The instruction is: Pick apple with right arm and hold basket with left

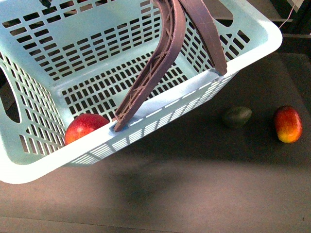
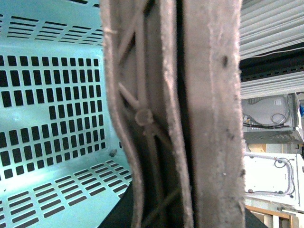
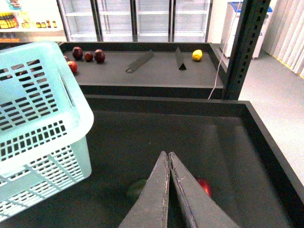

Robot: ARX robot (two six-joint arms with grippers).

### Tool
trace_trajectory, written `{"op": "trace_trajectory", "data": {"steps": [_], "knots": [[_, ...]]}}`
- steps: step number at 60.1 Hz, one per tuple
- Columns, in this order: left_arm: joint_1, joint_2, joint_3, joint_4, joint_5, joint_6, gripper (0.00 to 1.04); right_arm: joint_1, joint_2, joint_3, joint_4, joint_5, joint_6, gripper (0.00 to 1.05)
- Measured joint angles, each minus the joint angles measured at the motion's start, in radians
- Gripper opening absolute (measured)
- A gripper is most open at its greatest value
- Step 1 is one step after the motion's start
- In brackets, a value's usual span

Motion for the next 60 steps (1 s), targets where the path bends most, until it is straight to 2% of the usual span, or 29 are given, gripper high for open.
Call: {"op": "trace_trajectory", "data": {"steps": [14, 60], "knots": [[0.000, 0.000, 0.000, 0.000, 0.001, 0.000, 0.15, 0.000, -0.081, -0.035, -0.025, 0.002, 0.001, 0.02], [0.000, 0.000, 0.000, 0.000, 0.001, -0.001, 0.15, 0.000, -0.353, -0.035, -0.291, 0.000, 0.001, 0.02]]}}
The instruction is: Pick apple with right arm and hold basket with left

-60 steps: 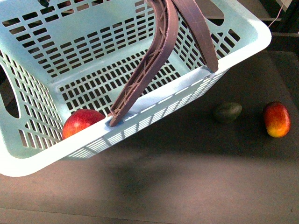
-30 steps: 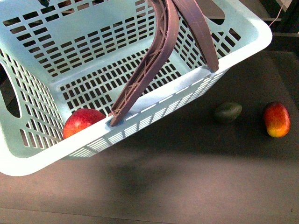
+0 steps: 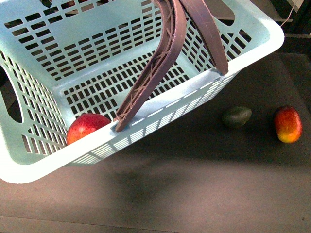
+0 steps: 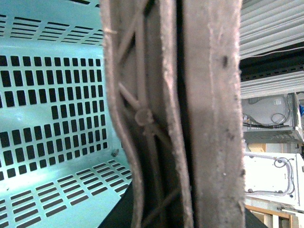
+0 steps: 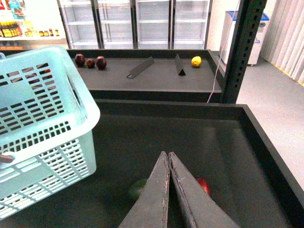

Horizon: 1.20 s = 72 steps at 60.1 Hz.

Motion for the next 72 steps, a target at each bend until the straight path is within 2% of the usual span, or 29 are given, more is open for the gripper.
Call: {"op": "trace_trajectory", "data": {"steps": [8, 27, 29, 43, 51, 56, 60, 62, 66, 72], "knots": [[0.000, 0.000, 0.000, 0.000, 0.000, 0.000, 0.15, 0.000, -0.145, 0.000, -0.167, 0.000, 0.000, 0.02], [0.000, 0.000, 0.000, 0.000, 0.000, -0.002, 0.15, 0.000, -0.172, 0.000, -0.179, 0.000, 0.000, 0.02], [0.000, 0.000, 0.000, 0.000, -0.001, 0.000, 0.15, 0.000, -0.172, 0.000, -0.179, 0.000, 0.000, 0.05], [0.001, 0.000, 0.000, 0.000, 0.000, -0.001, 0.15, 0.000, -0.173, 0.000, -0.179, 0.000, 0.000, 0.44], [0.001, 0.000, 0.000, 0.000, -0.001, -0.001, 0.15, 0.000, -0.173, 0.000, -0.179, 0.000, 0.000, 0.66], [0.001, 0.000, 0.000, 0.000, 0.000, -0.001, 0.15, 0.000, -0.173, 0.000, -0.179, 0.000, 0.000, 0.85], [0.001, 0.000, 0.000, 0.000, 0.000, -0.001, 0.15, 0.000, -0.173, 0.000, -0.179, 0.000, 0.000, 0.95], [0.001, 0.000, 0.000, 0.000, 0.000, -0.001, 0.15, 0.000, -0.173, 0.000, -0.179, 0.000, 0.001, 0.97], [0.001, 0.000, 0.000, 0.001, 0.000, -0.001, 0.15, 0.000, -0.173, 0.000, -0.179, 0.000, 0.001, 0.96], [0.005, 0.002, -0.013, 0.121, 0.011, -0.082, 0.15, 0.000, -0.173, 0.000, -0.179, 0.000, 0.001, 0.96]]}}
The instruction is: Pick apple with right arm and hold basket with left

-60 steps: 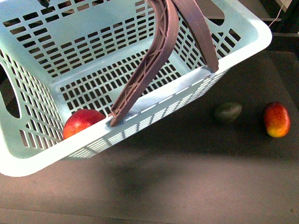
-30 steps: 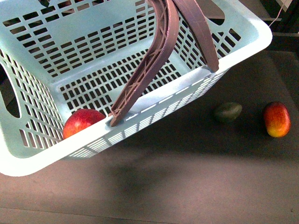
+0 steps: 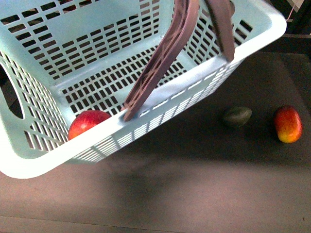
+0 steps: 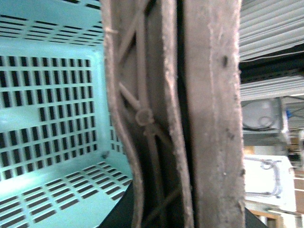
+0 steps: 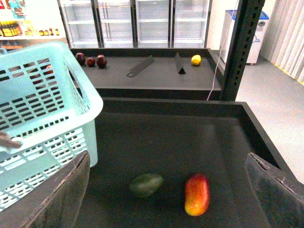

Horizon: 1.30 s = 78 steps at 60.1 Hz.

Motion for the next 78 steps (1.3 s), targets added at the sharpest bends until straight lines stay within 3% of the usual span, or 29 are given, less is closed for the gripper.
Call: {"op": "trace_trajectory", "data": {"steps": [17, 43, 78], "knots": [[0.105, 0.066, 0.044, 0.026, -0.047, -0.173, 0.15, 0.000, -0.001, 0.000, 0.000, 0.000, 0.000, 0.96], [0.292, 0.324, 0.206, -0.091, -0.188, -0.286, 0.15, 0.000, -0.001, 0.000, 0.000, 0.000, 0.001, 0.96], [0.312, 0.410, 0.226, -0.181, -0.290, -0.430, 0.15, 0.000, -0.001, 0.000, 0.000, 0.000, 0.002, 0.96]]}}
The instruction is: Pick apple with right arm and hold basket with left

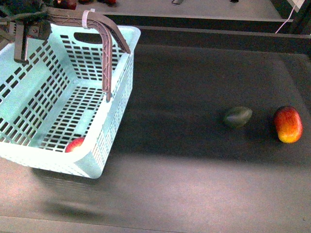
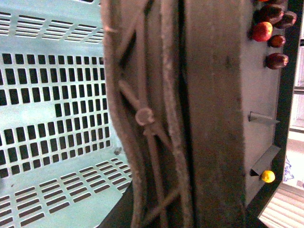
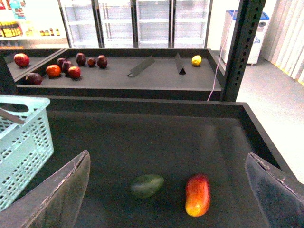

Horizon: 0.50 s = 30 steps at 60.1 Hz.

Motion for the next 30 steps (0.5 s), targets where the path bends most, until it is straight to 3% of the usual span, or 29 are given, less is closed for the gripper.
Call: {"op": "trace_trajectory", "data": {"steps": [28, 30], "knots": [[0.000, -0.010, -0.019, -0.088, -0.010, -0.058, 0.15, 0.000, 0.000, 0.000, 0.000, 0.000, 0.000, 0.96], [0.000, -0.014, -0.019, -0.099, -0.006, -0.071, 0.21, 0.000, 0.000, 0.000, 0.000, 0.000, 0.000, 0.96]]}}
